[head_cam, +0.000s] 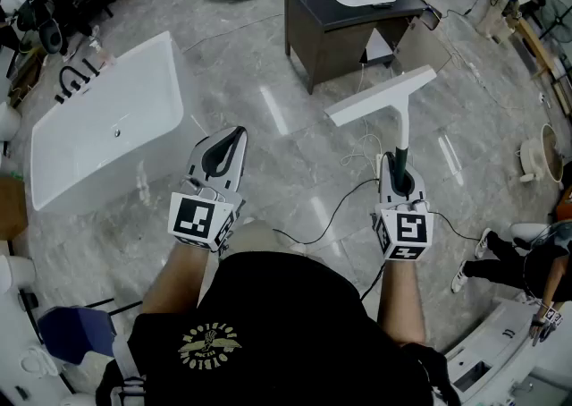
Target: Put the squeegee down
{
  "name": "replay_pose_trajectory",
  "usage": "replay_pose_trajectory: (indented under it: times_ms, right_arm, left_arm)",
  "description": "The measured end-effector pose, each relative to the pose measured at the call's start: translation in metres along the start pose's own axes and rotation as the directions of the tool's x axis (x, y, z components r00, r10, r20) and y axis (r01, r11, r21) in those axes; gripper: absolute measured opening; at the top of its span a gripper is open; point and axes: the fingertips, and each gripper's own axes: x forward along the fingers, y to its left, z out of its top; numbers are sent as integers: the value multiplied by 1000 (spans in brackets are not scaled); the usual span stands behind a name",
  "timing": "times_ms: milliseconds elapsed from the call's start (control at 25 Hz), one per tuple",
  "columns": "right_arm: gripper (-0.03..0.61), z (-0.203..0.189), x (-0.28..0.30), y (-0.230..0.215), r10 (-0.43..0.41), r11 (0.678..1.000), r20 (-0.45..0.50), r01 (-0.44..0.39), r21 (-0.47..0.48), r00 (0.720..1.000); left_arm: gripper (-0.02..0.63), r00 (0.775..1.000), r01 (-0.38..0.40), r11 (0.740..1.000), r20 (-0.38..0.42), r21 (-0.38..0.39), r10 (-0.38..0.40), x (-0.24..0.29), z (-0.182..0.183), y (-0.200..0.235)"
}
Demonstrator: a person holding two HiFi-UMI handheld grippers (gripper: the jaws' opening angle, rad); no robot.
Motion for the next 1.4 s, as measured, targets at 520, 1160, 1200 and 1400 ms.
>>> replay_pose_trajectory:
  times_ms: [520,1160,1200,1400]
  right_arm:
    - [28,-18,18,-15,-9,1000,-7,9,18,1000]
    - [28,14,137,-29,-26,999,-46,27,20,999]
    - [28,17,146,-29,-22,1000,-45,23,20,999]
    - [28,30,188,-25,-10,1000,-35,11,30,999]
  left_arm:
    - [23,999,11,1000,-35,-11,-11,20,-23,3]
    - [23,998,51,998,-27,-39,-52,133,-29,83]
    - [23,998,52,998,-27,-36,-53,140,-29,89]
    - [23,998,42,999,-40,-17,-43,162,-36,121]
